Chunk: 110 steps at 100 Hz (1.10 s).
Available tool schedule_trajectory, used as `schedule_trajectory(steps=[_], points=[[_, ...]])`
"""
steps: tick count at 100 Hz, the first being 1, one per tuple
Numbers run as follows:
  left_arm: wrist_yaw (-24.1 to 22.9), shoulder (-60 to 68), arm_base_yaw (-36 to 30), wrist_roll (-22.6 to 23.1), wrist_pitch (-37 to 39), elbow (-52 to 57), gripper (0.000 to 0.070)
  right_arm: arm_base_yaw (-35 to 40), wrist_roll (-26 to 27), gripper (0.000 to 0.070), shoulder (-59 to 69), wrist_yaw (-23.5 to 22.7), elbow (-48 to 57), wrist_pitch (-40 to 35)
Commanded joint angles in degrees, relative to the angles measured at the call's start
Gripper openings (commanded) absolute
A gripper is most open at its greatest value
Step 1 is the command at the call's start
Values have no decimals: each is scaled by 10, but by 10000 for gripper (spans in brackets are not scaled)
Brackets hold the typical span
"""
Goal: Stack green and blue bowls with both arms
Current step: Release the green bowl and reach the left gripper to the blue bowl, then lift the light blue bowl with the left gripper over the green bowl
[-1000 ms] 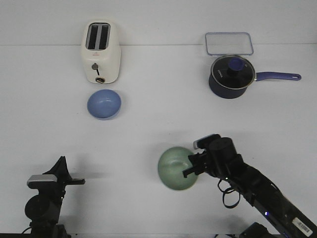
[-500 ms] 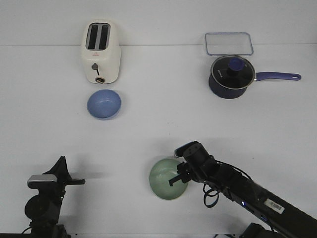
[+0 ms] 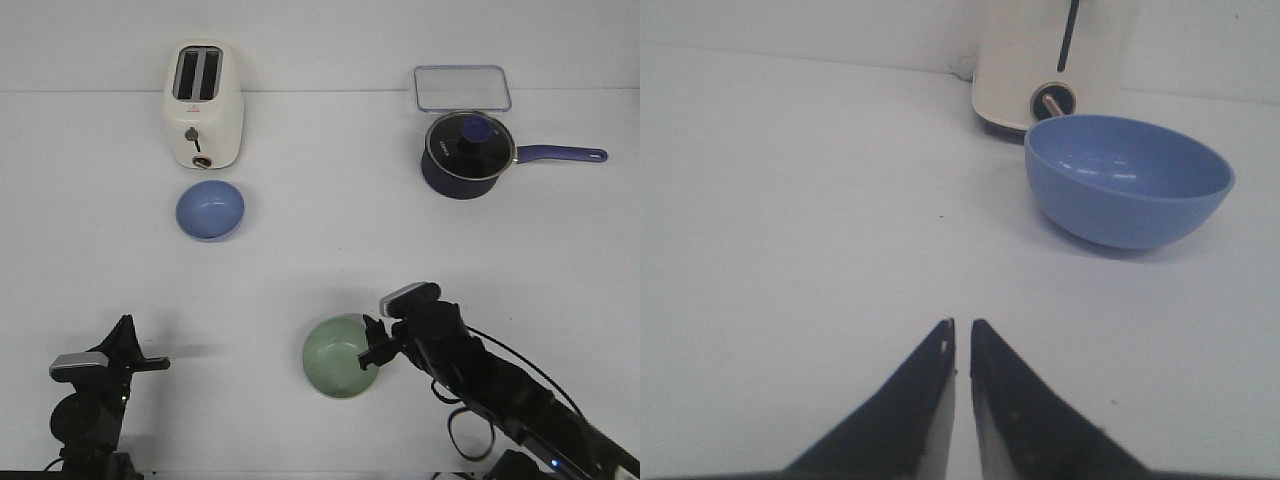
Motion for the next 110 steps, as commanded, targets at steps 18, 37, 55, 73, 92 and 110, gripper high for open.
schedule_trajectory(steps=[18, 37, 55, 73, 92, 110], points=[[37, 5, 0, -151, -2, 19, 11, 50, -11, 357, -167, 110, -65, 14], [35, 146, -1, -153, -12, 167, 12, 58, -10, 357, -235, 121, -101, 12], [60, 412, -1, -95, -84, 376, 143, 58, -11, 357, -237, 121, -102, 13], [89, 641, -7, -72, -155, 542, 463, 58, -11, 357, -229, 121, -102, 15], [117, 834, -14, -72, -178, 660, 463, 58, -11, 357, -229, 122, -102, 17], [121, 971, -25, -71, -177, 744, 463, 58, -11, 357, -229, 133, -102, 17]])
